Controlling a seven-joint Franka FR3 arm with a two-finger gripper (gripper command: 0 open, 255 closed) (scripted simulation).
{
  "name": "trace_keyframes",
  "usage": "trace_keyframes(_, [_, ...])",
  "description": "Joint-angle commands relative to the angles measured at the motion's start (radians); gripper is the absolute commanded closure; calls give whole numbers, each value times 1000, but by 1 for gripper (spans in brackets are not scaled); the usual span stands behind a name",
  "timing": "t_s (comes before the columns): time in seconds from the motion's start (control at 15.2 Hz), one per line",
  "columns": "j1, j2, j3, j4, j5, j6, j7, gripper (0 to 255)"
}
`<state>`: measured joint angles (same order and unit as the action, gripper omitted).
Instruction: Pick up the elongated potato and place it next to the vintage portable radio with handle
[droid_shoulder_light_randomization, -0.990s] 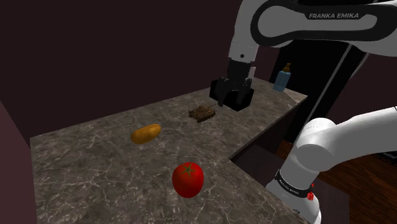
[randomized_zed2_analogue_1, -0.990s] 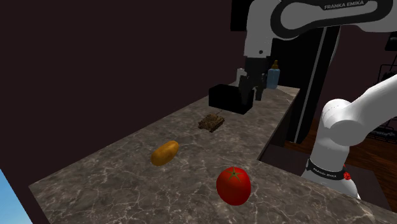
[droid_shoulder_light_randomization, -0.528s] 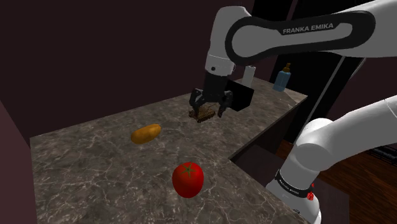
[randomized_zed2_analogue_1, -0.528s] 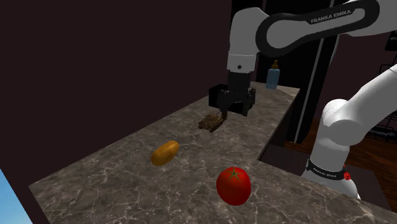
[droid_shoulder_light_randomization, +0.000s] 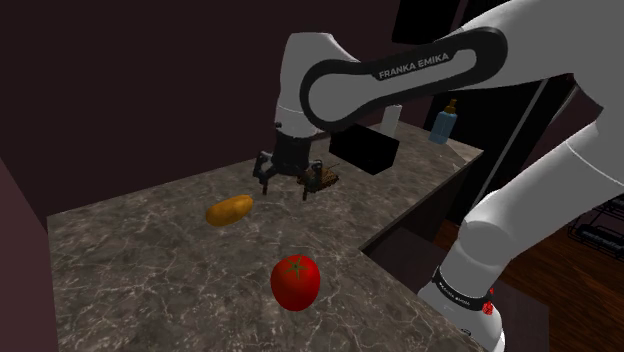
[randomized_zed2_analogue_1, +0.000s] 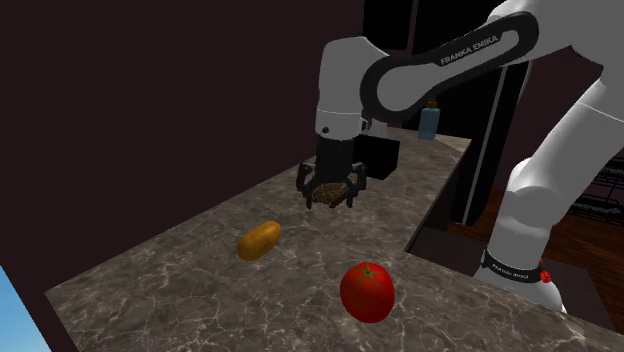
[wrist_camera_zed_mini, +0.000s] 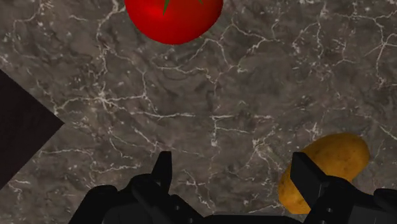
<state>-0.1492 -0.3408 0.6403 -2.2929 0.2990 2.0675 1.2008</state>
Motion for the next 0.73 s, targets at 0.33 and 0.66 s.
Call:
trace_keyframes(0.33, [-94,341,168,181,-271,133,474,0])
trace_keyframes(0.66, [-14,606,125,368,-530,131,808,0])
